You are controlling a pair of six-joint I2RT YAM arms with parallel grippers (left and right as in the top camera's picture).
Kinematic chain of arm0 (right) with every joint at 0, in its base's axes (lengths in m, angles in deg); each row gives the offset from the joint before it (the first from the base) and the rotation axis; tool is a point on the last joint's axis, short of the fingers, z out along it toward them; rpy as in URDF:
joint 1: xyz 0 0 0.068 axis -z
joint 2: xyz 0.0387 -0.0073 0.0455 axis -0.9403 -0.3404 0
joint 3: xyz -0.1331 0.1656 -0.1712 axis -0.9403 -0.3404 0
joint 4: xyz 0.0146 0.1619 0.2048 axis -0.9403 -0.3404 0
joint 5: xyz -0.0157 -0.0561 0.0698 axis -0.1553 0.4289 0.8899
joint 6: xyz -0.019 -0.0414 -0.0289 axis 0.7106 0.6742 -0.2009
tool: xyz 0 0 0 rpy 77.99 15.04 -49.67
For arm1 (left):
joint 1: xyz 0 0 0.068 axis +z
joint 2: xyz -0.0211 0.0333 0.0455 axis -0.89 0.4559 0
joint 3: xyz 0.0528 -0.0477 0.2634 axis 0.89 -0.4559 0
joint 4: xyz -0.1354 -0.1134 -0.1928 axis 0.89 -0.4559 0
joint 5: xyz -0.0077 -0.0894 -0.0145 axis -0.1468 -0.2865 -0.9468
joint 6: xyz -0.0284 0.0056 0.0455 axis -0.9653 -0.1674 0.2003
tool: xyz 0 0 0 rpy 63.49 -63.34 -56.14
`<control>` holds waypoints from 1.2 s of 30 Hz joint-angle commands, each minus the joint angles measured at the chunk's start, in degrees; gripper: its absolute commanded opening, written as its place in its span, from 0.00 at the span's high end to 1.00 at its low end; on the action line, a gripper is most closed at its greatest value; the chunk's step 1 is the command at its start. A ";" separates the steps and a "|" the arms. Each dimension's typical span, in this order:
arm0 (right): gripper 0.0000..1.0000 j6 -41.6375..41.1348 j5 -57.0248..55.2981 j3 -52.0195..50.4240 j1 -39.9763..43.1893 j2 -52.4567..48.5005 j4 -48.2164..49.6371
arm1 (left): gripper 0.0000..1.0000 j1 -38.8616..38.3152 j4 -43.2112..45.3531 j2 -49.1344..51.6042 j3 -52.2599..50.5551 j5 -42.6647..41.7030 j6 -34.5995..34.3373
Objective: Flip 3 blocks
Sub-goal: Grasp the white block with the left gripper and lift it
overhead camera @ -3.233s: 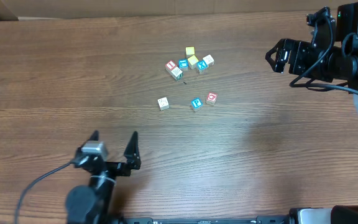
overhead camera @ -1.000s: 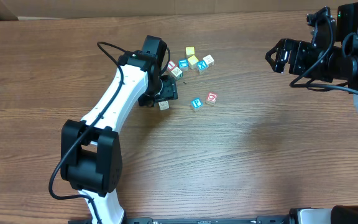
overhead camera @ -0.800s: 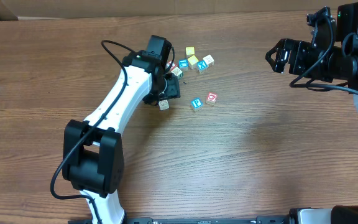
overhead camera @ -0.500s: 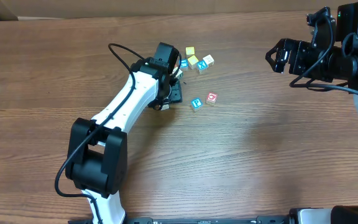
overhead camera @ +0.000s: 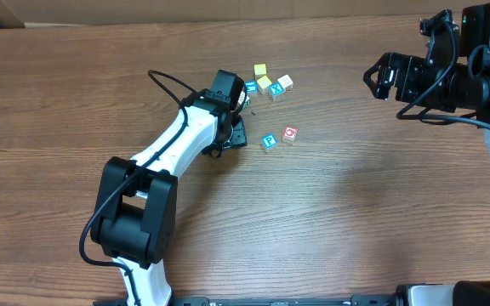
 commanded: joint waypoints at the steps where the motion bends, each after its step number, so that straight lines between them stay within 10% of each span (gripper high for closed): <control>1: 0.00 -0.22 0.28 1.40 0.15 1.27 0.33 | 0.41 -0.26 0.31 0.50 -0.42 1.18 -0.94; 18: 0.00 -0.22 0.28 1.40 0.15 1.27 0.33 | 0.46 -0.26 2.93 0.50 -1.99 3.82 -1.03; 25: 0.00 -0.22 0.28 1.40 0.15 1.27 0.33 | 0.64 -0.31 4.31 0.50 -2.01 3.54 -2.01; 36: 0.00 -0.22 0.28 1.40 0.15 1.27 0.35 | 0.59 -0.31 6.71 0.50 -4.37 3.72 -2.01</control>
